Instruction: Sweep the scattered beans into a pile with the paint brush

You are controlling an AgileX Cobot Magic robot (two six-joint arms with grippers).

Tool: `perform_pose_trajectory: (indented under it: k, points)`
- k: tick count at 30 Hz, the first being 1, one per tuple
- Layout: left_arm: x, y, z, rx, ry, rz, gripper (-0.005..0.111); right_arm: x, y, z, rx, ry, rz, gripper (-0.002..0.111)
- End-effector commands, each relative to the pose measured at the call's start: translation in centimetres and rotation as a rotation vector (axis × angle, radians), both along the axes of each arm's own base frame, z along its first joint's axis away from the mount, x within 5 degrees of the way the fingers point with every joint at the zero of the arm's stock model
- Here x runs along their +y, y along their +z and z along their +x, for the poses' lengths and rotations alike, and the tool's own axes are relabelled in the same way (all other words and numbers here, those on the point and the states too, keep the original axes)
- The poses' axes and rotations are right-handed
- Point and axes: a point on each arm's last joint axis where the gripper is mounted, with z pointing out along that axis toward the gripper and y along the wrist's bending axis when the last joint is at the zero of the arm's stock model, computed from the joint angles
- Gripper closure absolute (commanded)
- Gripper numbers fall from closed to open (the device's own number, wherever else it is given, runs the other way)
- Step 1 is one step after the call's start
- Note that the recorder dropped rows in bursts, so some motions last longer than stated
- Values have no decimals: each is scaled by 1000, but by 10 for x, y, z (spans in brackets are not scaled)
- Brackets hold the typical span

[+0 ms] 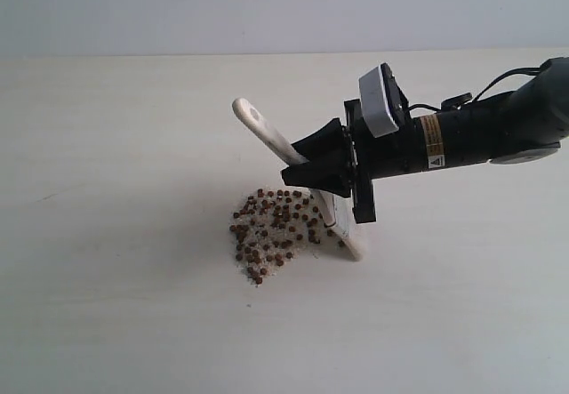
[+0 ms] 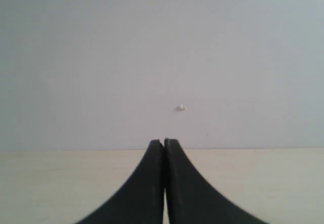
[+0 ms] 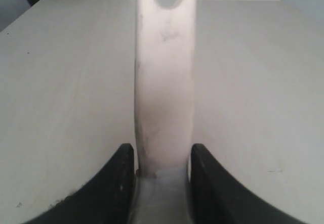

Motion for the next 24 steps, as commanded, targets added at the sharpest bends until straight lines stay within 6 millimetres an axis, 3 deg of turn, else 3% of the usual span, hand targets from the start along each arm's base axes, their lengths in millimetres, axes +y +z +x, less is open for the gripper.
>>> perform_pose_trajectory:
  k: [1,7,14,19,24]
  points:
    - [0,3,-1,-19,1,-7,107,1,3,2,13,-12,23,108]
    - [0,3,-1,-19,1,-7,107,1,4,4,25,-36,37,108]
    - [0,3,-1,-19,1,-7,107,0,29,3,-28,-30,45,108]
    - [0,3,-1,-19,1,-7,107,-13,49,4,-7,-48,35,108]
    - [0,3,-1,-19,1,-7,107,-32,47,5,52,-54,-9,108]
